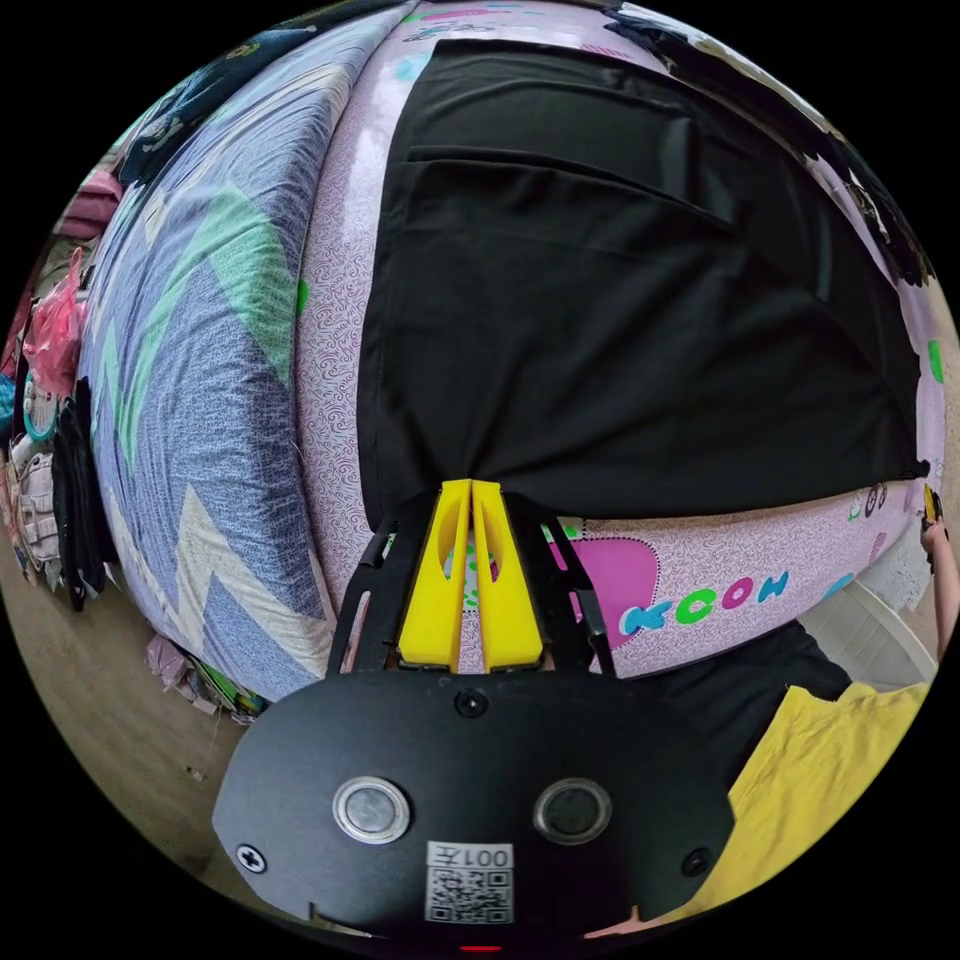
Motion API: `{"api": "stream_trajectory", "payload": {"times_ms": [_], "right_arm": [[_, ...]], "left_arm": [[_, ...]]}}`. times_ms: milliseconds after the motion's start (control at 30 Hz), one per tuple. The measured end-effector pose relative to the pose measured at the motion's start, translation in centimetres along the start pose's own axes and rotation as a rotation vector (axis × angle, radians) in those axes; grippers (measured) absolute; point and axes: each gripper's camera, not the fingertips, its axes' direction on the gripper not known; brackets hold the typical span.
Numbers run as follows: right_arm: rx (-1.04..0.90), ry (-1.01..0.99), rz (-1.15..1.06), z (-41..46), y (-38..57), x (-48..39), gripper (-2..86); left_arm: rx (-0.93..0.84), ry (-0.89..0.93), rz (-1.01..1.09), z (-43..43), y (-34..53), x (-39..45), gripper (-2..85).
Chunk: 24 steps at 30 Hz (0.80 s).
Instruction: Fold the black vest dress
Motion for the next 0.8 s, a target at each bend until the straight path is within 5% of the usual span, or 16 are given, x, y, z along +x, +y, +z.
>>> {"api": "stream_trajectory", "payload": {"times_ms": [167,467,600,800], "right_arm": [[-0.056,0.154,-0.037,-0.7,-0.7,0.6,0.3],[-0.125,-0.014,-0.111,3.1,0.7,-0.3,0.3],[-0.297,0.074,-0.232,7.8,0.3,-2.8,0.3],[-0.297,0.098,-0.196,9.8,-0.1,-2.0,0.3]], "left_arm": [[0.009,0.000,-0.012,-0.1,0.2,0.0,-1.3],[-0.030,-0.050,-0.006,-0.1,0.3,0.6,-1.2],[-0.035,-0.066,0.000,0.0,0.8,0.8,-1.3],[0.020,-0.089,0.006,-0.1,2.8,0.9,-1.3]]}}
